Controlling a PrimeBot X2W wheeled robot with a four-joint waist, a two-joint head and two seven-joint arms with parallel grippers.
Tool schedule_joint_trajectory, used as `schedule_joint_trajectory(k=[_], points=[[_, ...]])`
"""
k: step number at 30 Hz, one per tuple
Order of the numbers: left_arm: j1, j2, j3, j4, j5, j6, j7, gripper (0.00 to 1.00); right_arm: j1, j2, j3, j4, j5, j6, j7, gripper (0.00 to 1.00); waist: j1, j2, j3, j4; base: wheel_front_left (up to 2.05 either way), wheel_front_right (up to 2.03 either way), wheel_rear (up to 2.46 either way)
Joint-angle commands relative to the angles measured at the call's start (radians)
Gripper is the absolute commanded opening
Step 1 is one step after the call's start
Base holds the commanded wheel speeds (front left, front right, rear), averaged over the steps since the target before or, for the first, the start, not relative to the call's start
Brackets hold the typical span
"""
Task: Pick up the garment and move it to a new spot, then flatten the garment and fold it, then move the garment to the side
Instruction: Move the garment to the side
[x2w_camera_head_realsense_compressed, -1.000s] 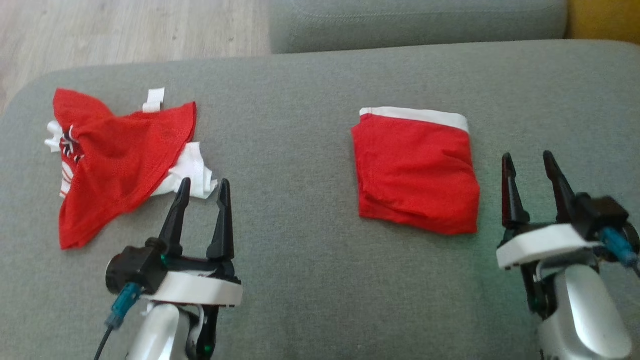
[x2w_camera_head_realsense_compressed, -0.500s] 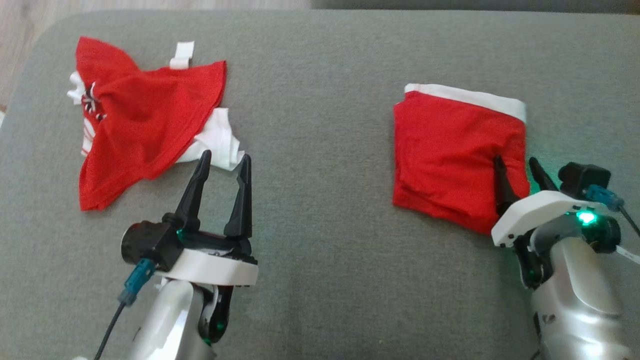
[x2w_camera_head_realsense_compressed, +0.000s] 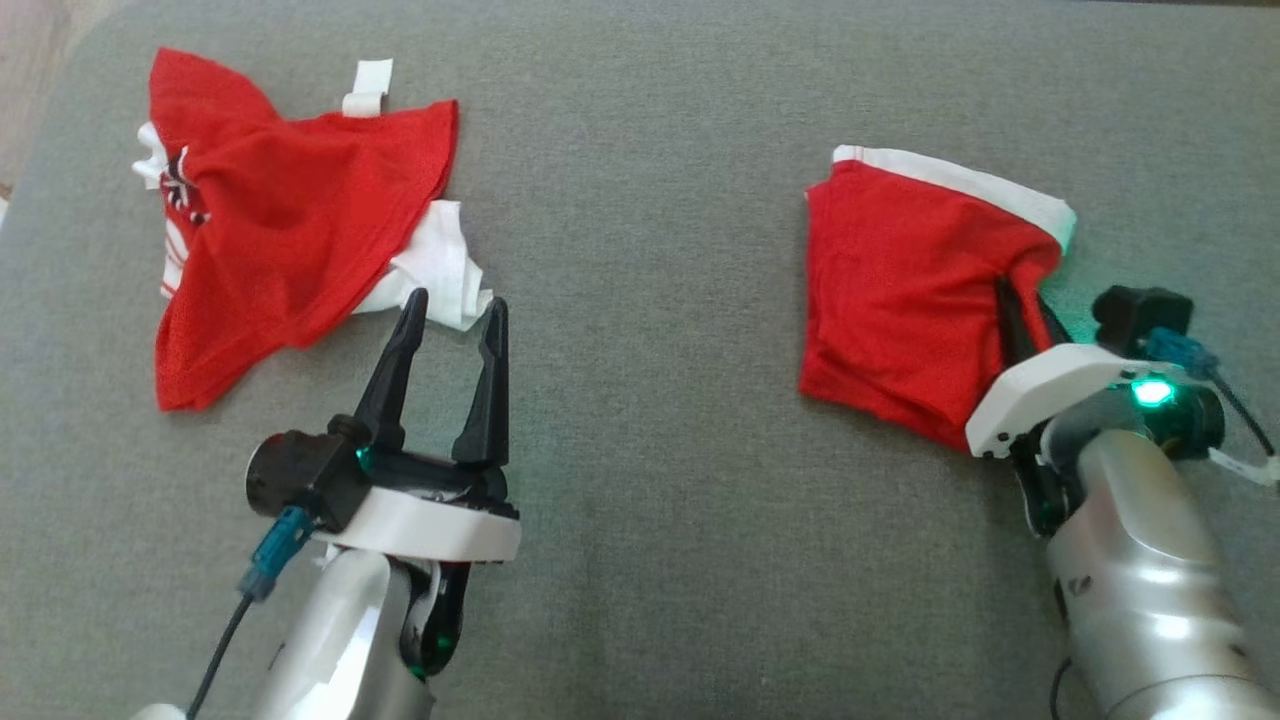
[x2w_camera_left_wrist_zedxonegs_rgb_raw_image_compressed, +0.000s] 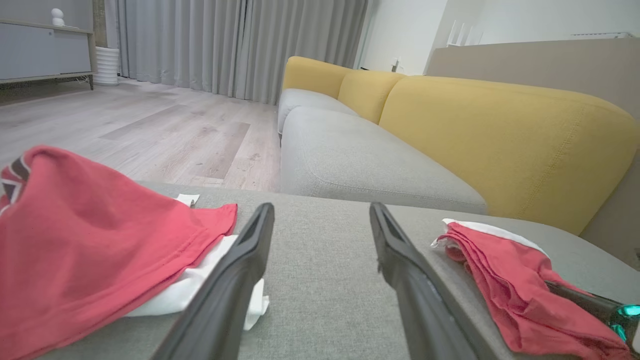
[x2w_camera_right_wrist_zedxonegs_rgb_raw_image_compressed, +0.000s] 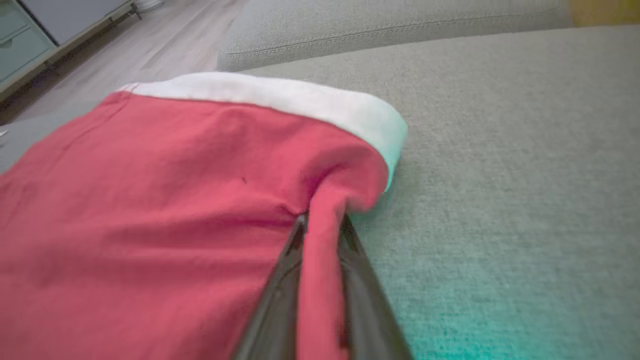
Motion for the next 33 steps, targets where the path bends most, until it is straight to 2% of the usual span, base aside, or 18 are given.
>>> schedule_joint_trajectory(k=[1, 10, 15, 19, 23, 29, 33], points=[[-0.046, 0.007, 0.021, -0.029, -0.003, 0.005, -0.008, 1.0, -0.012, 0.012, 0.024, 0.004, -0.049, -0.001, -0.017, 0.0, -0.0001, 0.0, -0.004, -0.012, 0.0, 0.0, 0.0], [-0.062, 0.007, -0.013, -0.034, -0.009, 0.007, -0.008, 1.0, -0.024, 0.005, 0.027, -0.054, -0.238, -0.001, -0.035, 0.0, -0.0001, 0.0, -0.032, -0.063, 0.0, 0.0, 0.0], [-0.082, 0.007, -0.069, -0.041, -0.027, 0.018, -0.008, 1.0, -0.023, -0.049, 0.089, -0.107, -0.28, -0.001, 0.0, 0.0, -0.0001, 0.0, -0.046, -0.1, 0.0, 0.0, 0.0], [-0.1, 0.007, -0.121, -0.05, -0.045, 0.033, -0.008, 1.0, -0.025, -0.139, 0.173, -0.145, -0.265, -0.001, 0.046, 0.0, -0.0001, 0.0, -0.046, -0.122, 0.0, 0.0, 0.0], [-0.114, 0.007, -0.153, -0.059, -0.055, 0.048, -0.008, 1.0, -0.026, -0.257, 0.268, -0.189, -0.205, -0.001, 0.095, 0.0, -0.0001, 0.0, -0.035, -0.132, 0.0, 0.0, 0.0], [-0.134, 0.007, -0.161, -0.071, -0.055, 0.051, -0.008, 1.0, -0.027, -0.464, 0.366, -0.245, -0.077, -0.001, 0.164, 0.0, -0.0001, 0.0, 0.006, -0.123, 0.0, 0.0, 0.0], [-0.146, 0.007, -0.147, -0.076, -0.052, 0.046, -0.008, 1.0, -0.031, -0.572, 0.392, -0.266, -0.016, -0.001, 0.203, 0.0, -0.0001, 0.0, 0.037, -0.109, 0.0, 0.0, 0.0]])
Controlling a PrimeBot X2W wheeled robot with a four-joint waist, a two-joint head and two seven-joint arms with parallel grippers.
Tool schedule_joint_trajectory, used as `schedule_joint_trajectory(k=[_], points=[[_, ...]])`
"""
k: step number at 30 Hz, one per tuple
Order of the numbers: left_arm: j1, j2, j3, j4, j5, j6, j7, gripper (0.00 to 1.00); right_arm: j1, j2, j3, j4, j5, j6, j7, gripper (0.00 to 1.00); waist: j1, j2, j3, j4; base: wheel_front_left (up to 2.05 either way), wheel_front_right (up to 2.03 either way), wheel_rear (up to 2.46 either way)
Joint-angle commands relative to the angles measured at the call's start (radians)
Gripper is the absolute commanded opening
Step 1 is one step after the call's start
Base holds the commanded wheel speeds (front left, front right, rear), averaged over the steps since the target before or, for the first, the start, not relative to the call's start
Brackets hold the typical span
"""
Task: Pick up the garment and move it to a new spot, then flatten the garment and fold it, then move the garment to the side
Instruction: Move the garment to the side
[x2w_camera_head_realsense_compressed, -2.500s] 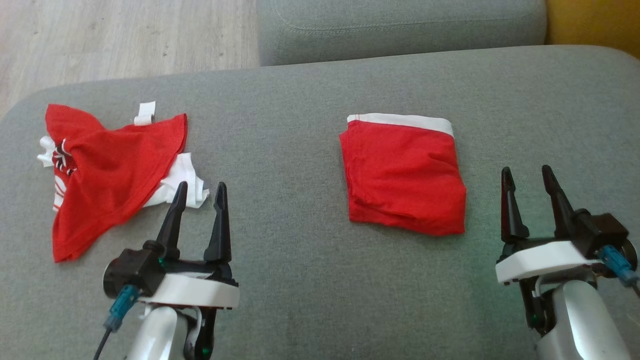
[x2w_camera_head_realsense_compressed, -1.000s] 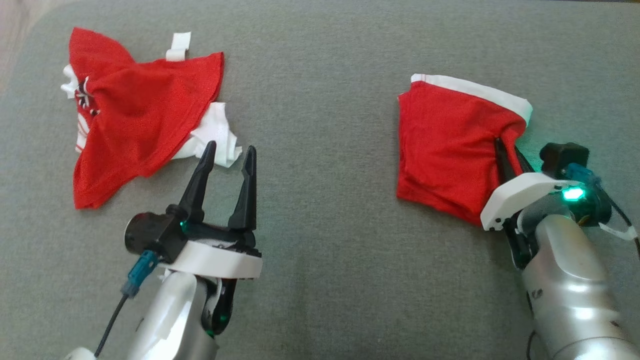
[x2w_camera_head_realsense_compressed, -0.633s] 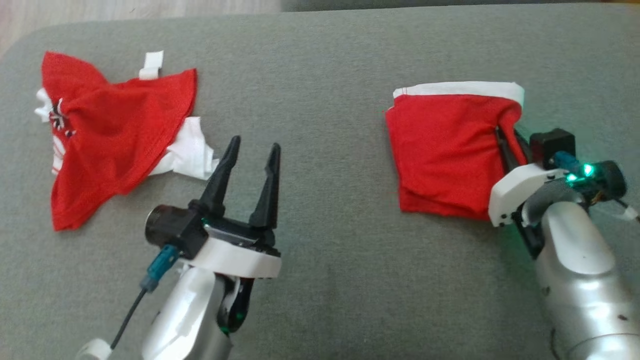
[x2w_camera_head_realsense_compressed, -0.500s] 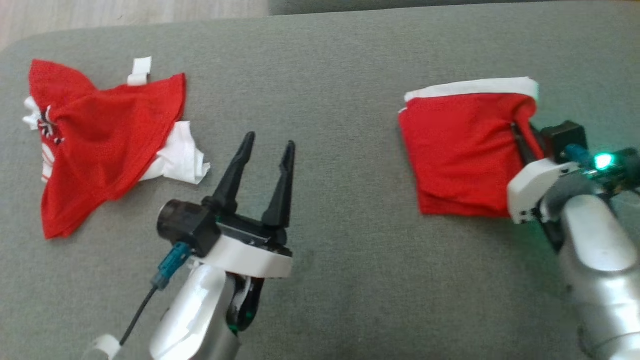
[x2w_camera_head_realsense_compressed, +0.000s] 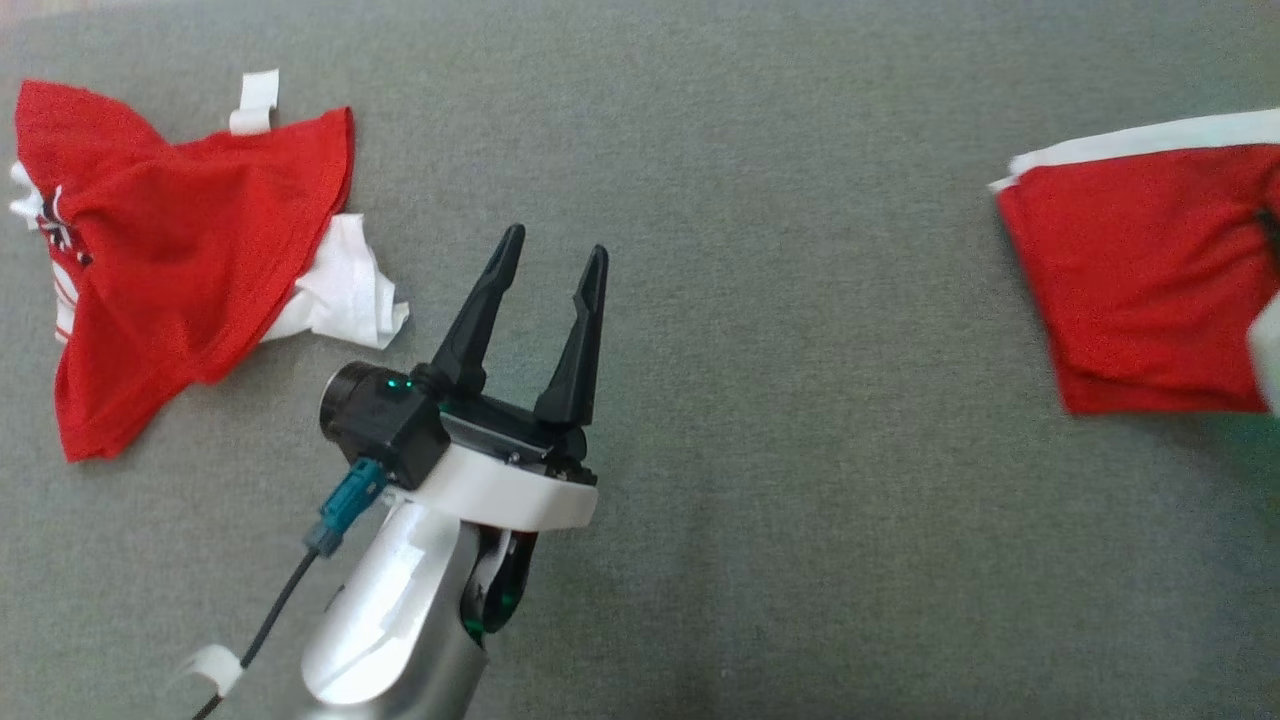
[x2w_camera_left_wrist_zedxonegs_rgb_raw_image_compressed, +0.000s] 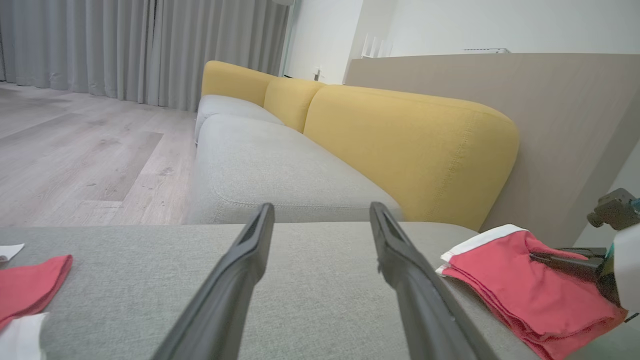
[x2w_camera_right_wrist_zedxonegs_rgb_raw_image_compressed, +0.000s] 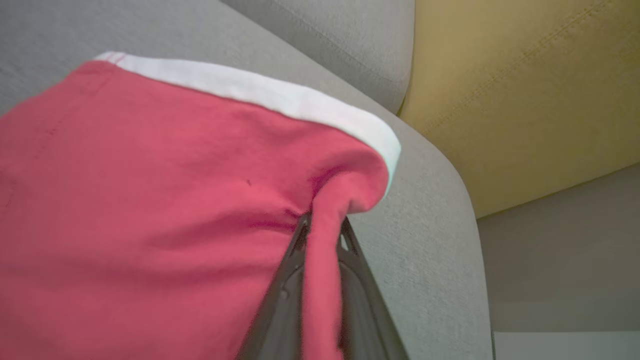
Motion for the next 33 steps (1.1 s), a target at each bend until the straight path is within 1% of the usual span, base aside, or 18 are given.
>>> schedule_joint_trajectory(k=[1, 5, 7, 9, 14, 17, 21, 22, 23, 29, 33], points=[[-0.039, 0.007, 0.037, -0.04, 0.001, 0.0, -0.006, 1.0, -0.02, -0.06, 0.013, -0.034, 0.008, -0.001, 0.011, 0.0, -0.0001, 0.0, 0.019, 0.013, 0.0, 0.0, 0.0], [-0.051, 0.007, 0.046, -0.05, 0.002, -0.005, -0.006, 1.0, -0.019, -0.131, -0.005, -0.032, 0.034, -0.001, 0.039, 0.0, -0.0001, 0.0, 0.053, 0.029, 0.0, 0.0, 0.0], [-0.058, 0.007, 0.053, -0.055, 0.005, -0.01, -0.006, 1.0, -0.025, -0.168, -0.036, -0.025, 0.035, -0.001, 0.051, 0.0, -0.0001, 0.0, 0.078, 0.039, 0.0, 0.0, 0.0], [-0.063, 0.007, 0.056, -0.057, 0.005, -0.013, -0.006, 1.0, -0.028, -0.183, -0.063, -0.014, 0.029, -0.001, 0.058, 0.0, -0.0001, 0.0, 0.092, 0.045, 0.0, 0.0, 0.0], [-0.07, 0.007, 0.065, -0.059, 0.006, -0.019, -0.006, 1.0, -0.032, -0.191, -0.138, 0.008, 0.009, -0.001, 0.058, 0.0, -0.0001, 0.0, 0.112, 0.055, 0.0, 0.0, 0.0], [-0.071, 0.007, 0.067, -0.058, 0.007, -0.021, -0.006, 1.0, -0.033, -0.188, -0.162, 0.014, -0.002, -0.001, 0.056, 0.0, -0.0001, 0.0, 0.116, 0.057, 0.0, 0.0, 0.0], [-0.071, 0.007, 0.071, -0.054, 0.009, -0.024, -0.006, 1.0, -0.032, -0.167, -0.201, 0.026, -0.022, -0.001, 0.059, 0.0, -0.0001, 0.0, 0.112, 0.056, 0.0, 0.0, 0.0], [-0.071, 0.007, 0.072, -0.051, 0.009, -0.024, -0.006, 1.0, -0.031, -0.159, -0.213, 0.027, -0.027, -0.001, 0.059, 0.84, -0.0001, 0.0, 0.109, 0.055, 0.0, 0.0, 0.0], [-0.07, 0.007, 0.075, -0.048, 0.01, -0.025, -0.006, 1.0, -0.03, -0.149, -0.226, 0.029, -0.032, -0.001, 0.06, 1.0, -0.0001, 0.0, 0.104, 0.053, 0.0, 0.0, 0.0], [-0.054, 0.007, 0.097, -0.036, 0.021, -0.026, -0.006, 1.0, -0.019, -0.076, -0.281, 0.003, -0.068, -0.001, 0.051, 1.0, -0.0001, 0.0, 0.053, 0.034, 0.0, 0.0, 0.0], [-0.03, 0.007, 0.125, -0.035, 0.028, -0.024, -0.006, 1.0, -0.01, -0.012, -0.299, -0.034, -0.076, -0.001, 0.03, 1.0, -0.0001, 0.0, -0.001, 0.018, 0.0, 0.0, 0.0]])
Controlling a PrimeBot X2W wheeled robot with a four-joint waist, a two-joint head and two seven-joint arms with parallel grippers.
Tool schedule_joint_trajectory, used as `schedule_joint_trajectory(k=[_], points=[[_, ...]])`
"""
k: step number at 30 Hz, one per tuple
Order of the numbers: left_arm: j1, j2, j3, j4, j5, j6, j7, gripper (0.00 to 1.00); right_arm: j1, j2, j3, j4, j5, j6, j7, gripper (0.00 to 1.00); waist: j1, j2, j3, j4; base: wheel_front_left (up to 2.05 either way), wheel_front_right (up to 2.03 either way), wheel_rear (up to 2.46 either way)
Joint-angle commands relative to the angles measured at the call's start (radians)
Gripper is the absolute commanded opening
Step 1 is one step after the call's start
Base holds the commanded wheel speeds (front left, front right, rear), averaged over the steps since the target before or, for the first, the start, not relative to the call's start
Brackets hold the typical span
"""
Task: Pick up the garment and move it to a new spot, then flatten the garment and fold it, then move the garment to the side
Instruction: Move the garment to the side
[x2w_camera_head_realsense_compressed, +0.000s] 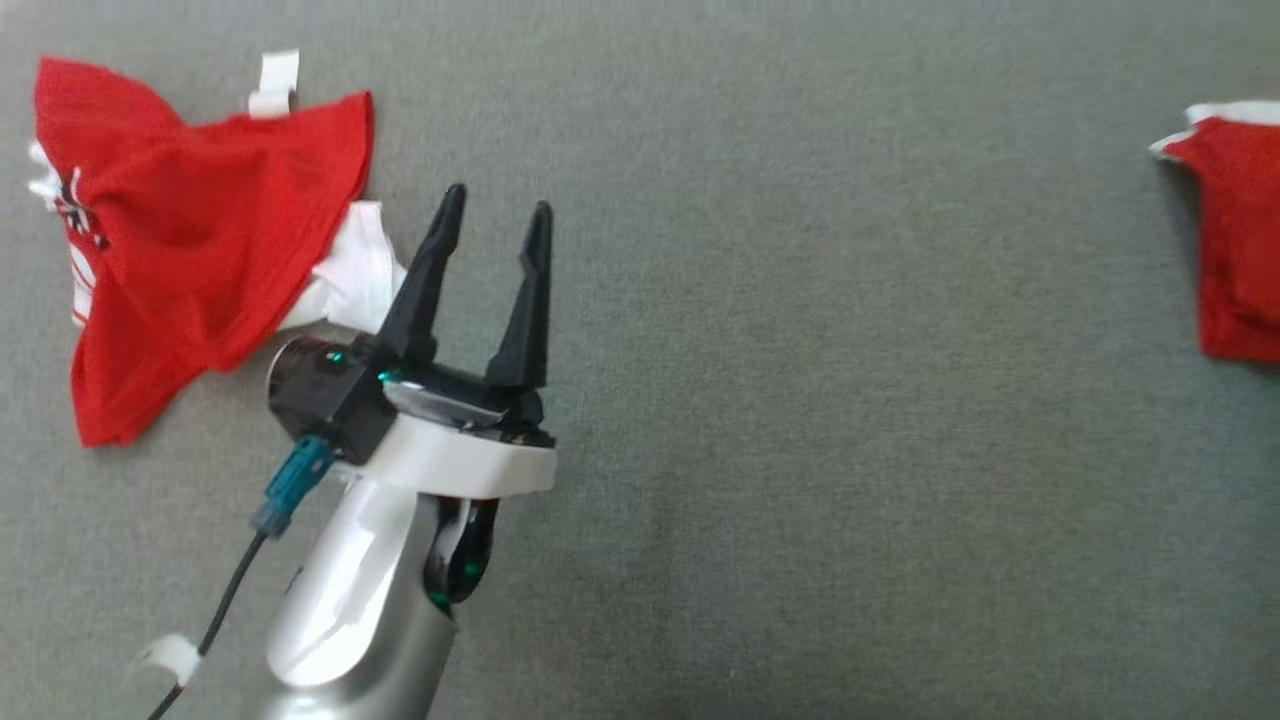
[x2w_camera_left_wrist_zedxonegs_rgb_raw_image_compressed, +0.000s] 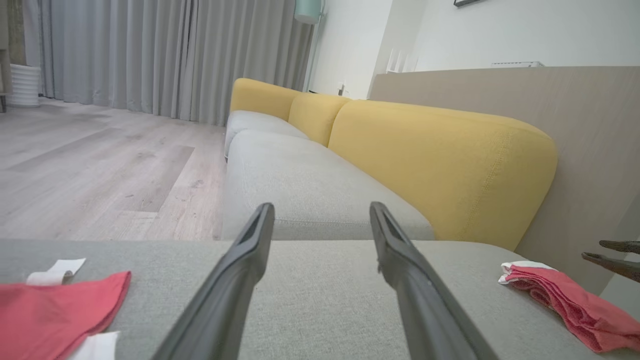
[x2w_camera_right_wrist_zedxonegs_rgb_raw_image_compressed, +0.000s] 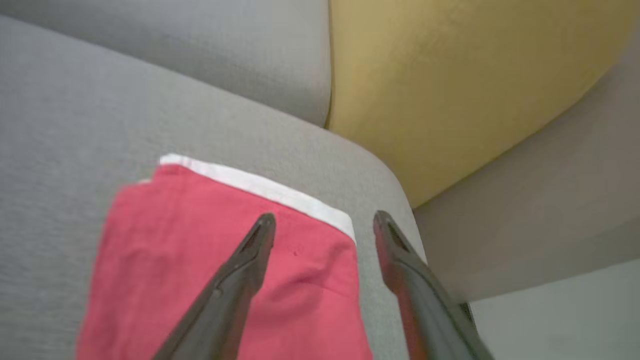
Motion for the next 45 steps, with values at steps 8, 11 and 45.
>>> schedule_joint_trajectory(k=[8, 11, 45], points=[[0.073, 0.008, 0.116, -0.034, 0.034, 0.001, -0.005, 1.0, 0.031, 0.132, 0.022, -0.181, 0.048, -0.001, -0.082, 1.0, 0.0001, 0.0, -0.148, -0.035, 0.0, 0.0, 0.0], [0.109, 0.008, 0.15, -0.04, 0.037, 0.004, -0.005, 1.0, 0.041, 0.194, 0.03, -0.257, 0.073, -0.001, -0.097, 1.0, 0.0001, 0.0, -0.187, -0.039, 0.0, 0.0, 0.0], [0.302, 0.008, 0.222, -0.014, 0.019, -0.004, -0.005, 1.0, 0.473, 0.544, 0.093, -0.366, 0.229, -0.001, -0.377, 1.0, 0.0001, 0.0, -0.317, -0.017, 0.0, 0.0, 0.0]])
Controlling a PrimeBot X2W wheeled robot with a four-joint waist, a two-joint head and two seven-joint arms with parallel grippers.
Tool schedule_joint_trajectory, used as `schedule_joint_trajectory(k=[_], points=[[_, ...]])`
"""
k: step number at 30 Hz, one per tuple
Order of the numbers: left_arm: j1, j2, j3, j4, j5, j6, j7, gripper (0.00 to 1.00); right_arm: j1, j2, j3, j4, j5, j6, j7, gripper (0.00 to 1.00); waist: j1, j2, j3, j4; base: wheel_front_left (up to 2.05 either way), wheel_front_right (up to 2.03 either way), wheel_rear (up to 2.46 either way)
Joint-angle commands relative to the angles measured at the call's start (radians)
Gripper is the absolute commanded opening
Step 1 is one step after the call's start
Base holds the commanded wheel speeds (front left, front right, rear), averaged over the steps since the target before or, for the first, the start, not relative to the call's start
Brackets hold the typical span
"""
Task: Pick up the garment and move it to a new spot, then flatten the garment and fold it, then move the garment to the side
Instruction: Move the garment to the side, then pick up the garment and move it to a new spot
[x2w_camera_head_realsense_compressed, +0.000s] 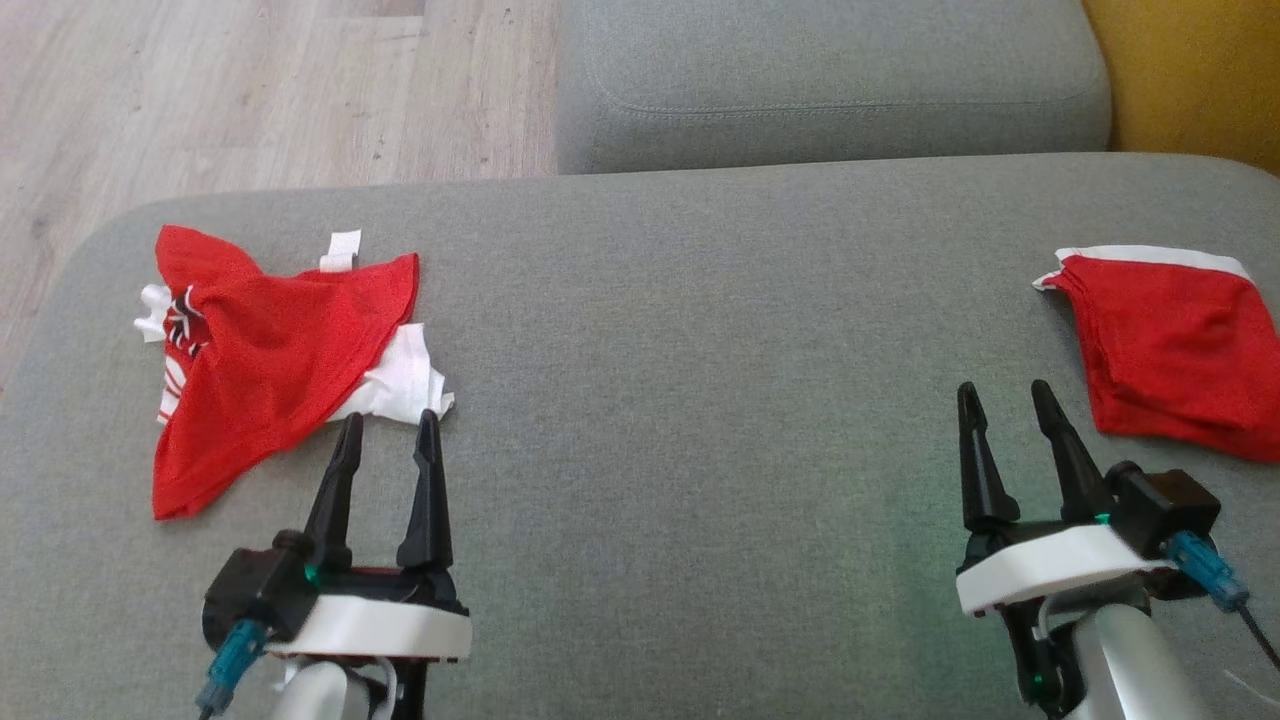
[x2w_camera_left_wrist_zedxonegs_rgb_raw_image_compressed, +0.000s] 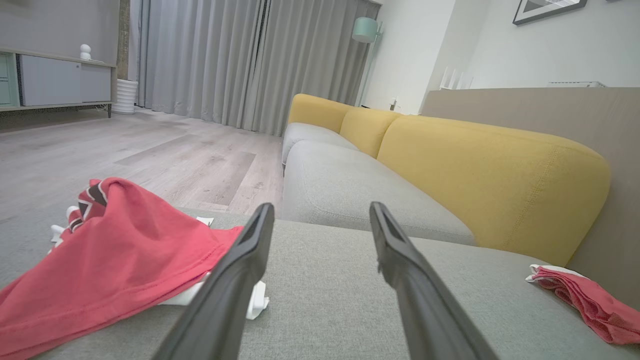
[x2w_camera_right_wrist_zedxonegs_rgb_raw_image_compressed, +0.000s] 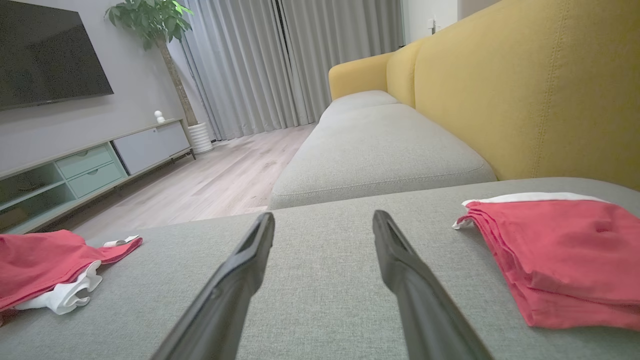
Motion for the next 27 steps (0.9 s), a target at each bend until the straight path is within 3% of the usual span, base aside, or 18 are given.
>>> schedule_joint_trajectory(k=[1, 27], points=[[-0.034, 0.005, 0.028, -0.033, -0.009, -0.003, -0.005, 1.0, -0.029, 0.002, 0.027, -0.023, 0.004, -0.001, -0.021, 1.0, 0.0, 0.0, 0.002, 0.0, 0.0, 0.0, 0.0], [-0.042, 0.005, 0.019, -0.045, -0.011, 0.007, -0.005, 1.0, -0.037, 0.002, 0.03, -0.002, 0.0, -0.001, -0.03, 1.0, 0.0, 0.0, -0.003, 0.008, 0.0, 0.0, 0.0]])
